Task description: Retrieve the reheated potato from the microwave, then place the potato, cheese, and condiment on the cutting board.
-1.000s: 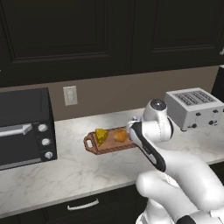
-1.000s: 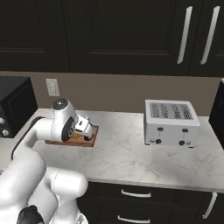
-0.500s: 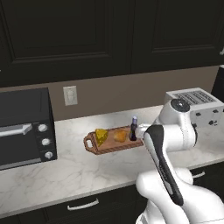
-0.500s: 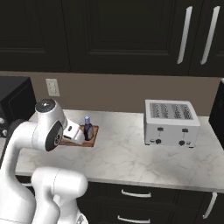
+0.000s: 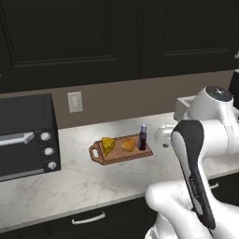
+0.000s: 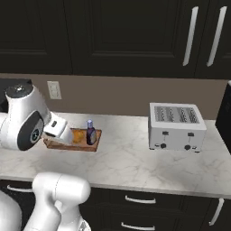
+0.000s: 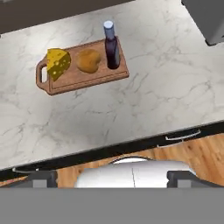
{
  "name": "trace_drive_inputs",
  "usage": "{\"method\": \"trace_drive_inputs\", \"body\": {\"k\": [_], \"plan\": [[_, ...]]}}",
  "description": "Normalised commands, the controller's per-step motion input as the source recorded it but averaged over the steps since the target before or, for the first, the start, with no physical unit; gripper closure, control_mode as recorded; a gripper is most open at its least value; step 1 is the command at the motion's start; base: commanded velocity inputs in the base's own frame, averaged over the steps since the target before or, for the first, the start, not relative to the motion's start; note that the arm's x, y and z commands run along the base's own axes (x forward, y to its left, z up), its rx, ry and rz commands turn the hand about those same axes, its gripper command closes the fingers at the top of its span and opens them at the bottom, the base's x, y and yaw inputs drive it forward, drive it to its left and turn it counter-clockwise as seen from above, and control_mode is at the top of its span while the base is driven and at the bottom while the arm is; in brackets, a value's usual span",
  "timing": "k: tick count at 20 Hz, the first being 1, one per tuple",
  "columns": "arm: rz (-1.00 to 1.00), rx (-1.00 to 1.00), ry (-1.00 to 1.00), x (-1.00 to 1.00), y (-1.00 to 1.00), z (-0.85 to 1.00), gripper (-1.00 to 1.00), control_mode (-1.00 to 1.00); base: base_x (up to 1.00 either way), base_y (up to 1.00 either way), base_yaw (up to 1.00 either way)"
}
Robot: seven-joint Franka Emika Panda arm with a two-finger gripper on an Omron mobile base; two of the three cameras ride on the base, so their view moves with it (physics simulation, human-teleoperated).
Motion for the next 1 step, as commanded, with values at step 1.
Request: {"method": "trace_drive_inputs", "body": {"k": [1], "plan": [[0.01,0.00,0.05,-0.92,0.09,0.41,-1.00,-1.00,0.00,0.00,0.00]]}}
